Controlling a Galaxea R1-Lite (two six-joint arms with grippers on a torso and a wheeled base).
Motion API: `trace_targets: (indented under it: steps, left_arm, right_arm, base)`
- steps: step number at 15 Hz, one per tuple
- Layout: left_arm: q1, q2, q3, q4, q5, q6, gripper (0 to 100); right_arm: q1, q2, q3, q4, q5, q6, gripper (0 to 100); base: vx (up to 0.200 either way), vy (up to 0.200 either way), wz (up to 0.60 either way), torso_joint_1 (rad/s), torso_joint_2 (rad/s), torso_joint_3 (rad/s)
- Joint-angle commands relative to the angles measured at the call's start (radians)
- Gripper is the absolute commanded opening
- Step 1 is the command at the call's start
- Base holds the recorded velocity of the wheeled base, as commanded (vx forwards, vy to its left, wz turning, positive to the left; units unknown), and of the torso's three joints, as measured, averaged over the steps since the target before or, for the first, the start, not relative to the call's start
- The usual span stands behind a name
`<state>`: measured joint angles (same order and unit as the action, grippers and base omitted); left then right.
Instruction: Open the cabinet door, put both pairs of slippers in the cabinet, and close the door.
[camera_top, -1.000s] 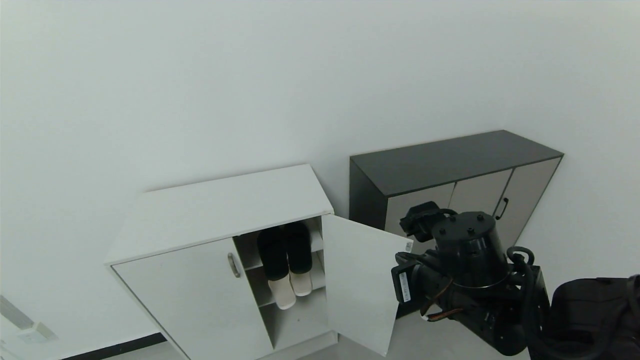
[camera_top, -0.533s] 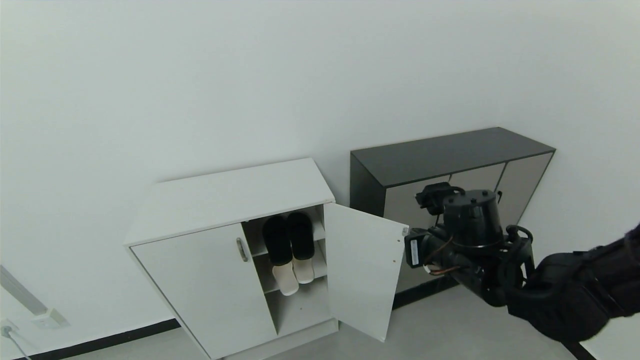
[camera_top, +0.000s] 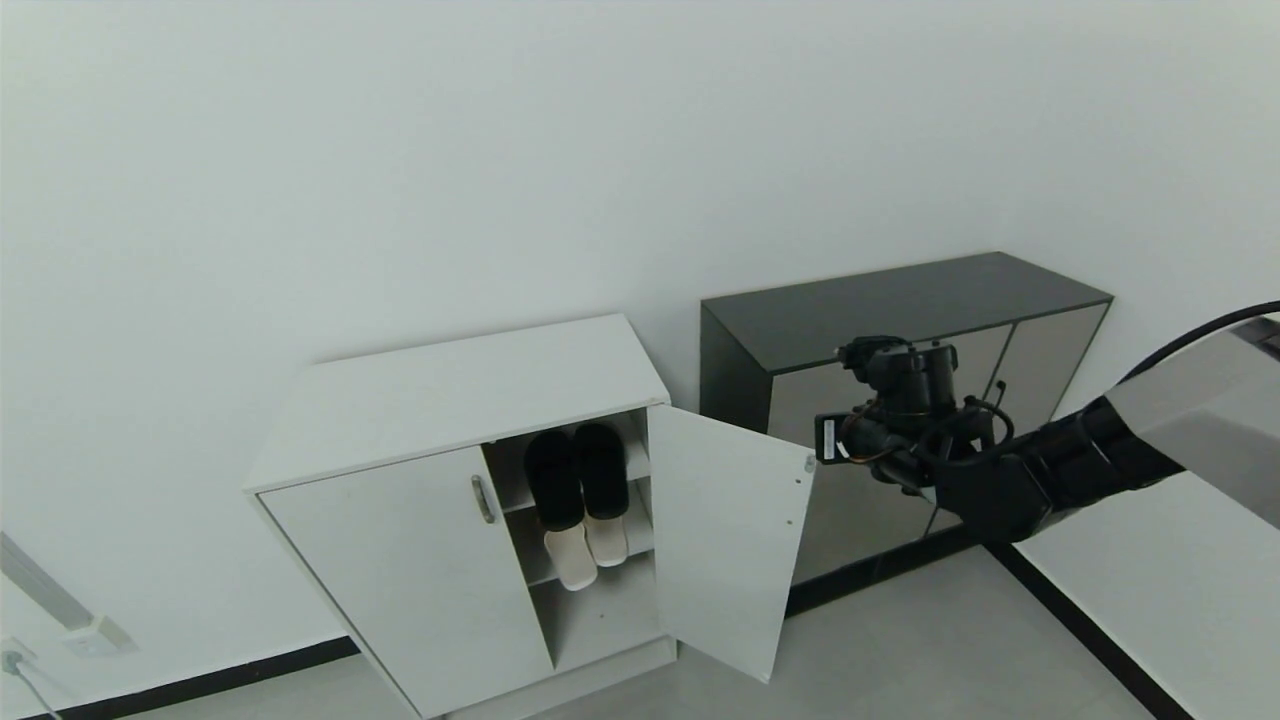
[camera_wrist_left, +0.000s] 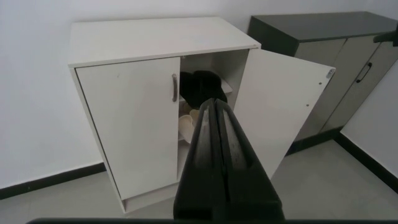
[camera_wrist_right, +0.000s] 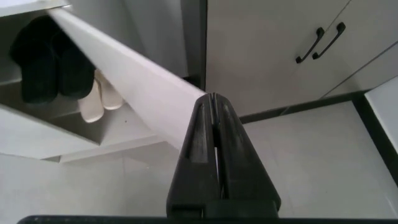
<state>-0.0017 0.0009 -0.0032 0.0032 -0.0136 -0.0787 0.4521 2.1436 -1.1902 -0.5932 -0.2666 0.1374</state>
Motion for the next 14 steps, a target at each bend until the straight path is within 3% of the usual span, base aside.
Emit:
trace_targets:
  steps: [1,14]
  left_arm:
    - [0.0,0.001,0.0,0.0,0.0,-0.001,0]
    - [0.0,0.001,0.0,0.0,0.0,-0.003,0]
  right_arm:
    - [-0.027,0.096,-0.083,0.021,0.003,0.002,0]
    - [-0.079,0.323,-0.345,0.056,0.044,0.027,0]
  base:
    - [0.0,0.0,0.0,0.0,0.0,0.0]
    - [0.0,0.0,0.0,0.0,0.0,0.0]
